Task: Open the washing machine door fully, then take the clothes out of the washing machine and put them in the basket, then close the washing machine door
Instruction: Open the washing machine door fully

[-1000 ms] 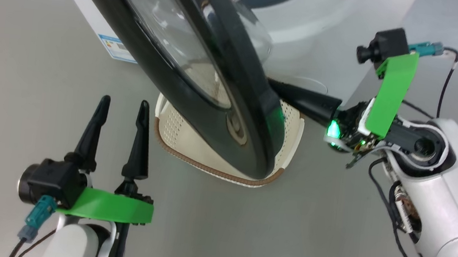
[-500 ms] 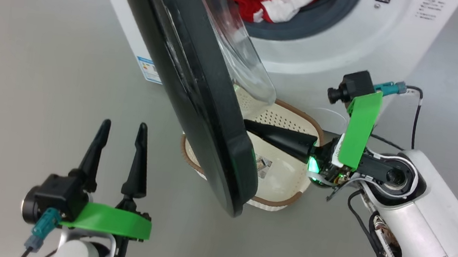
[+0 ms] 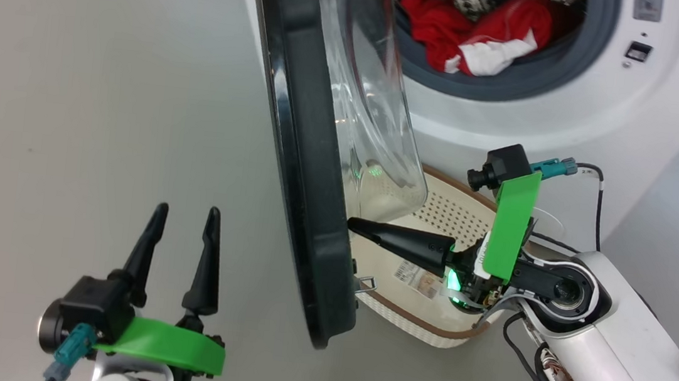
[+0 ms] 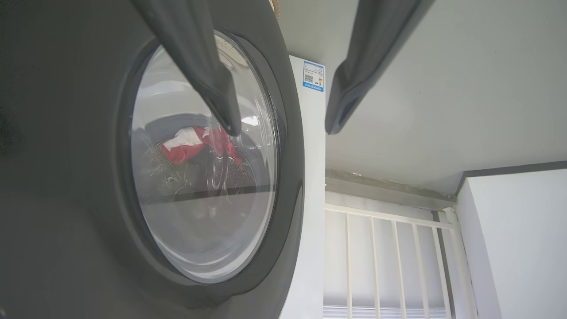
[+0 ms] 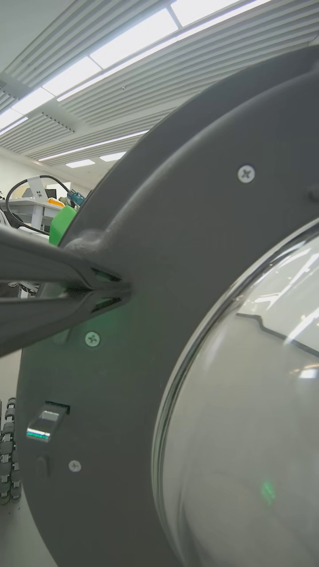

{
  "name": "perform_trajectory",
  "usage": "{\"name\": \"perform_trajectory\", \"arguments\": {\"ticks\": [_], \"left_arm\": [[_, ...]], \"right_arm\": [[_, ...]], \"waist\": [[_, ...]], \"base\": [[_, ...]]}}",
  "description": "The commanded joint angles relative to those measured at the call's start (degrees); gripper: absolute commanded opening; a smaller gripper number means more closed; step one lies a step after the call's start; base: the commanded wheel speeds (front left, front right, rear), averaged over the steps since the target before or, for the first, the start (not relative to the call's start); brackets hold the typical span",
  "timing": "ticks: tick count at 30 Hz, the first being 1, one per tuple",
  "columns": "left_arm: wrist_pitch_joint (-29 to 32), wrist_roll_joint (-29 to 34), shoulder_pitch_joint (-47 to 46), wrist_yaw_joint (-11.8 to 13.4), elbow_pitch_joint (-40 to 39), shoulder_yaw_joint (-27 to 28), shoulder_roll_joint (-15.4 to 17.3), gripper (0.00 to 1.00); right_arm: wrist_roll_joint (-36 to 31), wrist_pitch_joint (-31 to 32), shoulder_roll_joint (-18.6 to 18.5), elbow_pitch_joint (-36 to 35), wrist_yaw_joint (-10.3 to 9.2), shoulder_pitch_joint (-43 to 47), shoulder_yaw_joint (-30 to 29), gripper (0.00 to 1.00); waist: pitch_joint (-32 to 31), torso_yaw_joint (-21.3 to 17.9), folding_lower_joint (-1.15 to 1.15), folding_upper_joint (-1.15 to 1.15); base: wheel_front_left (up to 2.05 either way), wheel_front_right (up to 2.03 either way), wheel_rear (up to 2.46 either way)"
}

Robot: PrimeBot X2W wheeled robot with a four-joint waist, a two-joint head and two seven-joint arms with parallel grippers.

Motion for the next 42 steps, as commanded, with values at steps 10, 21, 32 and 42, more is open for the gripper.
{"name": "perform_trajectory", "arguments": {"ticks": [10,21,32,42], "left_arm": [[-0.3,-0.5,1.0,-0.3,0.0,0.8,0.7,1.00],[-0.3,-0.6,2.2,0.1,-0.9,1.8,0.9,1.00],[-0.3,-1.0,2.8,-0.3,-0.6,2.1,1.3,1.00],[-0.3,-1.0,3.5,0.2,-1.2,2.9,1.7,1.00]], "right_arm": [[0.9,-0.8,1.9,-0.6,0.30,1.1,2.2,0.00],[-0.2,-1.6,2.0,1.2,0.30,0.4,3.8,0.00],[-3.0,-6.8,-1.2,-1.2,0.30,3.2,1.7,0.46],[-14.3,-16.9,-6.1,-10.4,0.30,7.3,0.0,1.00]], "waist": [[-2.5,7.7,0.00,0.00],[-2.4,8.3,0.00,0.00],[-4.2,7.2,0.00,0.00],[-4.9,4.7,0.00,0.00]], "base": [[0.00,0.00,0.00],[0.00,0.00,0.00],[0.00,0.00,0.00],[0.00,0.00,0.00]]}}
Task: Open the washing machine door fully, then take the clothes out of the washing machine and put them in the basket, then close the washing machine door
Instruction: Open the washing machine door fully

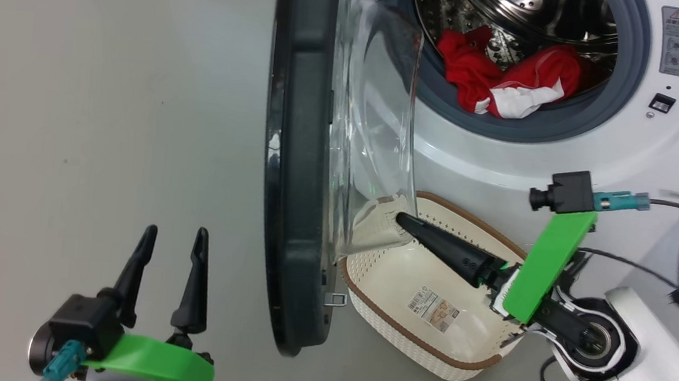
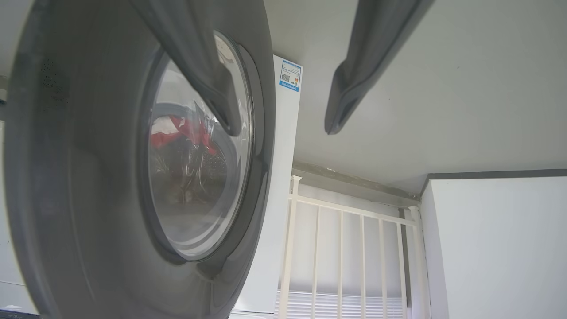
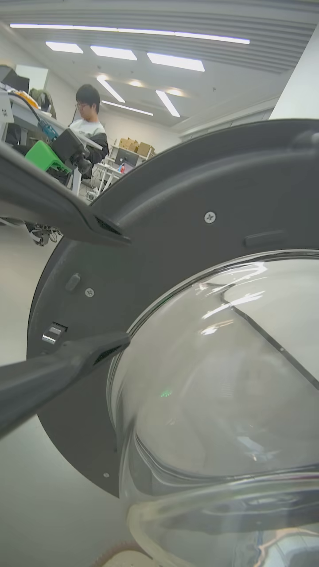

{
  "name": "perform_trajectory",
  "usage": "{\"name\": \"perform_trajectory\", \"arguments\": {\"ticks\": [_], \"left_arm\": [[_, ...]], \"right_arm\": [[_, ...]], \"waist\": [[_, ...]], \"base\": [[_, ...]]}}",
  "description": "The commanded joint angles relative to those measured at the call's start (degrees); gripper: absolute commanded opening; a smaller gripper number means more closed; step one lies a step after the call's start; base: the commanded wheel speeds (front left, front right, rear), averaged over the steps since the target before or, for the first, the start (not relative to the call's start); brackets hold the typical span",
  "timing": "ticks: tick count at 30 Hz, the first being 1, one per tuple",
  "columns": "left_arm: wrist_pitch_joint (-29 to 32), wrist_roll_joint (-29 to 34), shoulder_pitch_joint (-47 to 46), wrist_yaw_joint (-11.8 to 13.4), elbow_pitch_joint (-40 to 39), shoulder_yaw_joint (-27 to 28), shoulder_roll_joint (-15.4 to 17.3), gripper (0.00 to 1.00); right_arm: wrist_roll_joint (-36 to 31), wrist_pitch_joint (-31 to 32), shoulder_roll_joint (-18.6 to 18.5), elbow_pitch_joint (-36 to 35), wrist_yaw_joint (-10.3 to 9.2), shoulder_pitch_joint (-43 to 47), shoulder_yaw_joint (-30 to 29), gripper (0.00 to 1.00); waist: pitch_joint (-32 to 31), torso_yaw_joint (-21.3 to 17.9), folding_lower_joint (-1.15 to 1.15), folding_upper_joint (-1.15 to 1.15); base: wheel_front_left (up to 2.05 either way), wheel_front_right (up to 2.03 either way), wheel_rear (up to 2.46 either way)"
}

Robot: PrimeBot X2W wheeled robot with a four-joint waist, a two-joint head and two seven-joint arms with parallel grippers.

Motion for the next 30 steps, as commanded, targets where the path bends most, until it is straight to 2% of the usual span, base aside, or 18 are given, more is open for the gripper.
{"name": "perform_trajectory", "arguments": {"ticks": [1,8,11,19,25,30], "left_arm": [[-0.3,0.0,0.2,0.5,-1.8,2.2,1.1,1.00],[-0.3,0.7,1.3,0.9,-3.0,2.3,0.9,1.00],[-0.3,1.2,1.8,1.1,-4.0,2.8,0.8,1.00],[-0.3,2.6,3.2,1.1,-5.6,3.6,0.6,1.00],[-0.3,3.4,4.2,0.6,-6.0,3.4,0.4,1.00],[-0.3,4.1,4.7,0.2,-6.5,3.8,0.3,1.00]], "right_arm": [[-2.6,-1.6,-0.6,-2.2,0.30,0.5,0.3,1.00],[-23.9,-17.0,-5.3,-3.2,0.30,3.2,3.9,1.00],[-31.9,-23.6,-5.3,-1.5,0.30,4.0,4.8,1.00],[-51.5,-39.8,-1.5,7.5,0.30,6.1,-1.9,1.00],[-65.0,-42.2,3.6,7.3,0.30,9.5,-10.5,1.00],[-73.6,-42.2,8.6,0.5,0.30,14.5,-18.2,1.00]], "waist": [[-0.2,-0.6,0.00,0.00],[-0.6,-1.7,0.00,0.00],[-0.7,-2.2,0.00,0.00],[-1.3,-2.2,0.00,0.00],[-1.9,-1.9,0.00,0.00],[-2.6,-1.7,0.00,0.00]], "base": [[0.00,0.00,0.00],[0.00,0.00,0.00],[0.00,0.00,0.00],[0.00,0.00,0.00],[0.00,0.00,0.00],[0.00,0.00,0.00]]}}
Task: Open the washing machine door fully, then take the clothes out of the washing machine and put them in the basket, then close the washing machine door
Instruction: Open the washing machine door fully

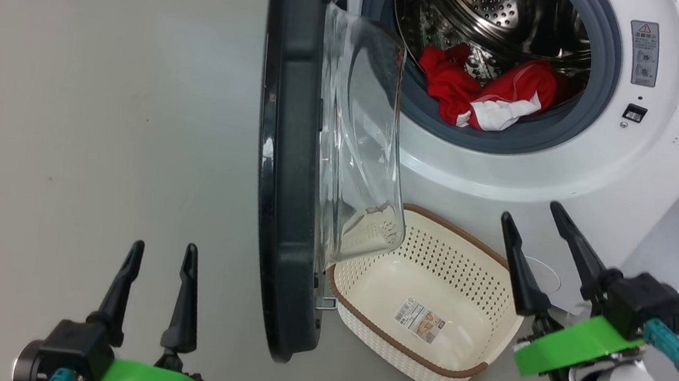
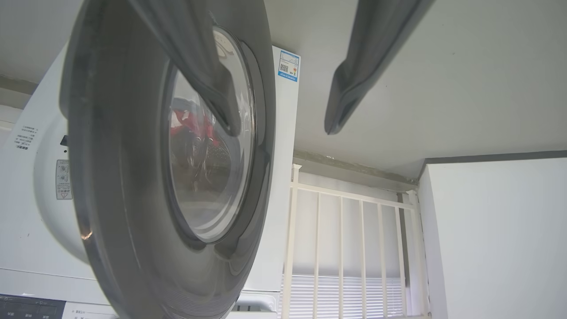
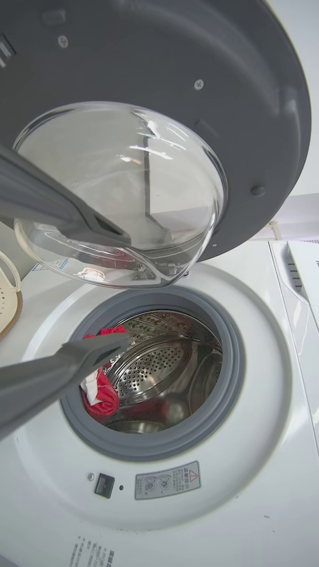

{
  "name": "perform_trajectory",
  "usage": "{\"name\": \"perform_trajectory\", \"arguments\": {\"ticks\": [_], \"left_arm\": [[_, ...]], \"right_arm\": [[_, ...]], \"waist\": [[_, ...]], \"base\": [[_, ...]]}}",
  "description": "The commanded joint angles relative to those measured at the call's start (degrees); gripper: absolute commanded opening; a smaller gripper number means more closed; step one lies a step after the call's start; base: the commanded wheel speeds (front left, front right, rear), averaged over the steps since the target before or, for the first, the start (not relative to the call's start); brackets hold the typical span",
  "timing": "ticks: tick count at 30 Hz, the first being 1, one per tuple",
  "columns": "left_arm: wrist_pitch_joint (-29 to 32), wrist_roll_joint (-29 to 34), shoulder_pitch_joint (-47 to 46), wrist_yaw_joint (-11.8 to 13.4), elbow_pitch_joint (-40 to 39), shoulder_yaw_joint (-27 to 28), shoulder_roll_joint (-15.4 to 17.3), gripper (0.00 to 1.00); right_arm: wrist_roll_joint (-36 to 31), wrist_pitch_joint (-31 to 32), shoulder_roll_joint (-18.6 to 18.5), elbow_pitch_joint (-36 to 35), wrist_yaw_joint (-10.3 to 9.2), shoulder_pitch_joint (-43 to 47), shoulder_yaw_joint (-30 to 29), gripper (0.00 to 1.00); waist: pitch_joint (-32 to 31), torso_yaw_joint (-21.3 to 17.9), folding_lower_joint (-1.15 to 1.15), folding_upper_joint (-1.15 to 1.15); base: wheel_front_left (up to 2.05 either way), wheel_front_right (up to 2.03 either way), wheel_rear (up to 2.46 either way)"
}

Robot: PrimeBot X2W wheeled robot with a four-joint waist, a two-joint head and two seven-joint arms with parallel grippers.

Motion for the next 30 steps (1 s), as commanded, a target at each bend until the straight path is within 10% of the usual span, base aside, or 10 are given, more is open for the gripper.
{"name": "perform_trajectory", "arguments": {"ticks": [1,30], "left_arm": [[-0.3,0.5,0.1,-0.5,-1.6,2.2,0.4,1.00],[-0.3,1.1,1.2,-0.9,0.3,2.7,0.2,1.00]], "right_arm": [[-1.4,-0.3,0.7,-2.2,0.28,1.2,-0.3,1.00],[-6.6,-0.4,3.7,-6.0,0.28,9.4,-2.0,1.00]], "waist": [[-0.2,0.1,0.00,0.00],[-1.2,1.0,0.00,0.00]], "base": [[0.00,0.00,0.00],[0.00,0.00,0.00]]}}
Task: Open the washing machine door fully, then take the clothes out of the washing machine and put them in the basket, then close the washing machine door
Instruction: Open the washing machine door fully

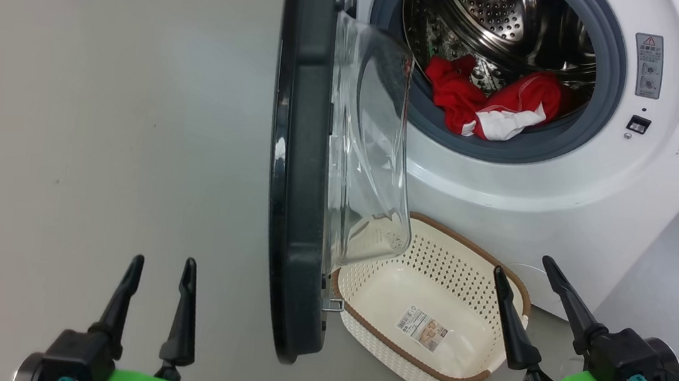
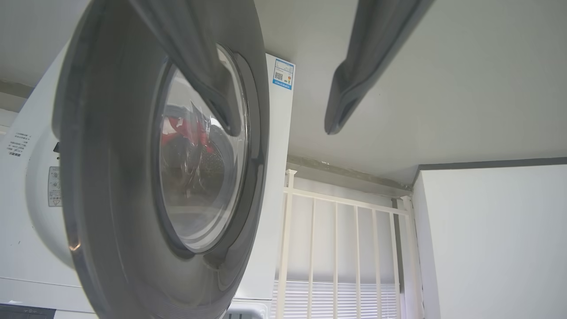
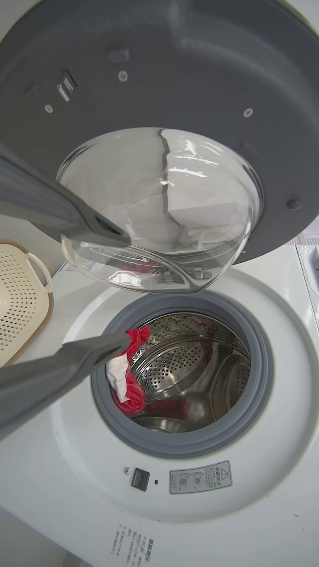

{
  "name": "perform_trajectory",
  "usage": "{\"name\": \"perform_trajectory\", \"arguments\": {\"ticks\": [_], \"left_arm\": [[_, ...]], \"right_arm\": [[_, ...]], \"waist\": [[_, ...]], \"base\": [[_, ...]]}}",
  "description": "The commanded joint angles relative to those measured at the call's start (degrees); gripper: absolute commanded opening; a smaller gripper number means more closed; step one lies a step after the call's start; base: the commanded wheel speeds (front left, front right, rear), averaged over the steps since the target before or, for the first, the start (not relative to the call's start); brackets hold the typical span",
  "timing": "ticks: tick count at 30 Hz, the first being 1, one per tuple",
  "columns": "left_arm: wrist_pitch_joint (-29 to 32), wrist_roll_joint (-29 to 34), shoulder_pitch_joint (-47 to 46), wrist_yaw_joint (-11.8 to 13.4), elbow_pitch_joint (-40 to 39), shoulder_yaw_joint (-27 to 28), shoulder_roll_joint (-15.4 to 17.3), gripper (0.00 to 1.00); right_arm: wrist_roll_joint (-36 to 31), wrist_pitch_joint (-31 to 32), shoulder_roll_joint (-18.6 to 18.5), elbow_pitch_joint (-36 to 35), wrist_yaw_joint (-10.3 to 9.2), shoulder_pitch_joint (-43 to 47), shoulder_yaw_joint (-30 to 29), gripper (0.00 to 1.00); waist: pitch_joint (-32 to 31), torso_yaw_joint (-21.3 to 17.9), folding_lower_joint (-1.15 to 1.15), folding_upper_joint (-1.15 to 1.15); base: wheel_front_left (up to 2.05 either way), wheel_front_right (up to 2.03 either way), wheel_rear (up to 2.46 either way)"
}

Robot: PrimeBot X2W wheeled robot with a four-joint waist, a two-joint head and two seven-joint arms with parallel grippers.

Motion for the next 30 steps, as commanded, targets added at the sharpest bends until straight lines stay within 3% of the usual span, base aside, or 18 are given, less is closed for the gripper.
{"name": "perform_trajectory", "arguments": {"ticks": [1,7,8,10,30], "left_arm": [[-0.3,0.6,0.0,0.0,-1.1,2.1,0.3,1.00],[-0.3,0.6,0.1,0.2,-1.1,2.0,0.3,1.00],[-0.3,0.7,0.0,0.2,-1.1,2.0,0.3,0.95],[-0.3,0.8,-0.1,0.1,-1.0,2.0,0.3,0.00],[-0.3,2.6,-10.8,-1.5,-6.5,2.3,1.2,0.00]], "right_arm": [[-0.3,-0.4,0.1,-1.2,0.21,-0.7,1.3,1.00],[-0.2,-0.4,0.1,-1.3,0.21,-0.8,1.3,1.00],[-0.2,-0.4,0.1,-1.2,0.21,-0.9,1.2,1.00],[0.0,-0.4,0.1,-1.2,0.21,-0.9,1.1,1.00],[-0.6,-0.4,0.1,-0.6,0.21,-1.6,1.3,1.00]], "waist": [[-0.1,0.1,0.00,0.00],[0.2,0.1,0.00,0.00],[0.2,0.1,0.00,0.00],[0.4,0.0,0.00,0.00],[0.9,-1.0,0.00,0.00]], "base": [[0.00,0.00,0.00],[0.00,0.00,0.00],[0.00,0.00,0.00],[0.00,0.00,0.00],[0.00,0.00,0.00]]}}
